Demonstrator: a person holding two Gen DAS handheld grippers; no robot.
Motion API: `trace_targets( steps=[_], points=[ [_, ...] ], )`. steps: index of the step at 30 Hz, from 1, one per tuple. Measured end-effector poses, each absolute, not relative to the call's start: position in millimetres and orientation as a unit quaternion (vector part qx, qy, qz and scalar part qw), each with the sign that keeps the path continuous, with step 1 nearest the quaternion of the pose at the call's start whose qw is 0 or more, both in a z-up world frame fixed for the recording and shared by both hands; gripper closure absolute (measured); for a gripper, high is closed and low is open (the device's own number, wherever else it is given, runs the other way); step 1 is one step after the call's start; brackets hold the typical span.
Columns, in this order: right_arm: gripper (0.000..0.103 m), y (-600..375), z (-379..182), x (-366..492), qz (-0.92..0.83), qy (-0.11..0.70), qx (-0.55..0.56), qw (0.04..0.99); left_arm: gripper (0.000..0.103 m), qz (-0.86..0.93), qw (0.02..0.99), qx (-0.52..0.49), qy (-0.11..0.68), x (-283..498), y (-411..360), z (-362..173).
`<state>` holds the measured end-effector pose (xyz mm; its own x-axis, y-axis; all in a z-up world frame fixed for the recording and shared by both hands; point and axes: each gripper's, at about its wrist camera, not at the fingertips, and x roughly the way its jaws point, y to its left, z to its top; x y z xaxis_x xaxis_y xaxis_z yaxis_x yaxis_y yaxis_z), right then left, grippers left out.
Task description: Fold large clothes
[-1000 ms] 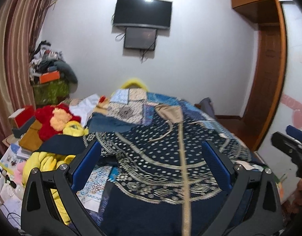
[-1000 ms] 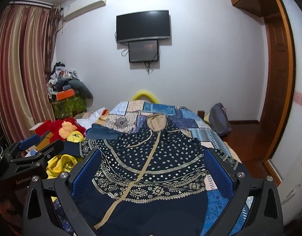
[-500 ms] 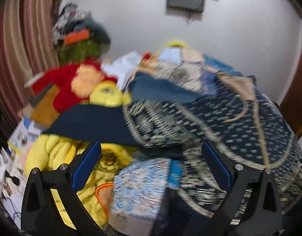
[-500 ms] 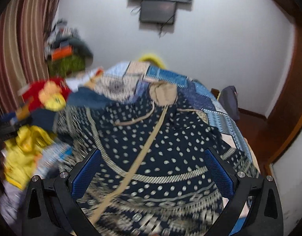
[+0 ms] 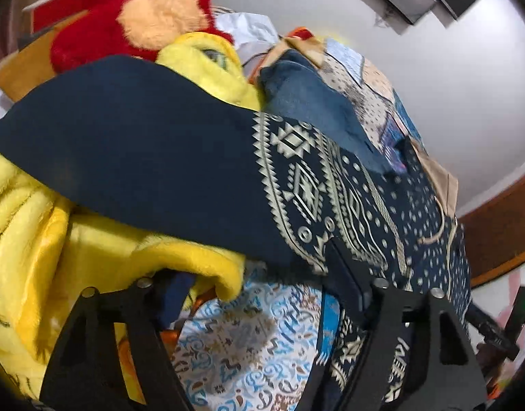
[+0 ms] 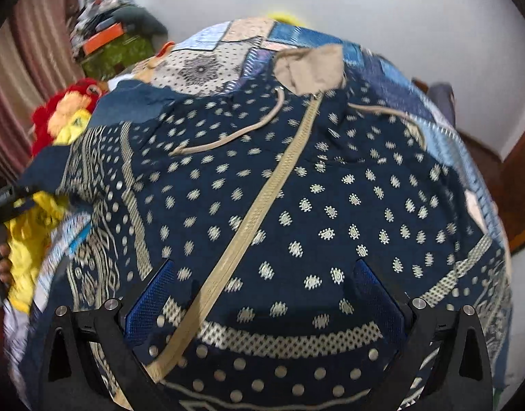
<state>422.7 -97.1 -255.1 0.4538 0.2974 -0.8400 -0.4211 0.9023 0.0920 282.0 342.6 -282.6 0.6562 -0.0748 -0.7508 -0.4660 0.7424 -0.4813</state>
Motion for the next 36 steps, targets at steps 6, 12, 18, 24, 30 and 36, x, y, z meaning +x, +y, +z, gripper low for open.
trace_targets(
  steps=[6,12,18,24,30,36],
  points=[
    [0.0,-106.4,-255.5,426.9,0.214,0.484,-0.028,0.848,0.034,0.095,0.841,-0.33,0.418,262.3,335.3,-259.6],
    [0.0,-103.4,-250.5,422.2,0.22,0.476,-0.029,0.851,0.034,0.116,0.856,-0.309,0.397,238.3,346.9,-230.2],
    [0.0,-101.4,-242.6,416.1,0.222,0.464,-0.042,0.857,0.034,0.136,0.838,-0.348,0.398,254.3,382.7,-252.4],
    [0.0,-115.7,-232.5,411.3,0.211,0.457,-0.03,0.863,0.07,0.214,0.83,-0.291,0.426,289.5,393.2,-277.1],
    [0.0,-138.2,-226.3,409.1,0.197,0.458,-0.006,0.867,0.103,0.212,0.86,-0.238,0.398,303.7,381.3,-247.8],
    [0.0,-158.3,-216.5,402.7,0.193,0.455,0.028,0.869,0.103,0.159,0.9,-0.182,0.363,319.2,342.3,-185.5]
  ],
)
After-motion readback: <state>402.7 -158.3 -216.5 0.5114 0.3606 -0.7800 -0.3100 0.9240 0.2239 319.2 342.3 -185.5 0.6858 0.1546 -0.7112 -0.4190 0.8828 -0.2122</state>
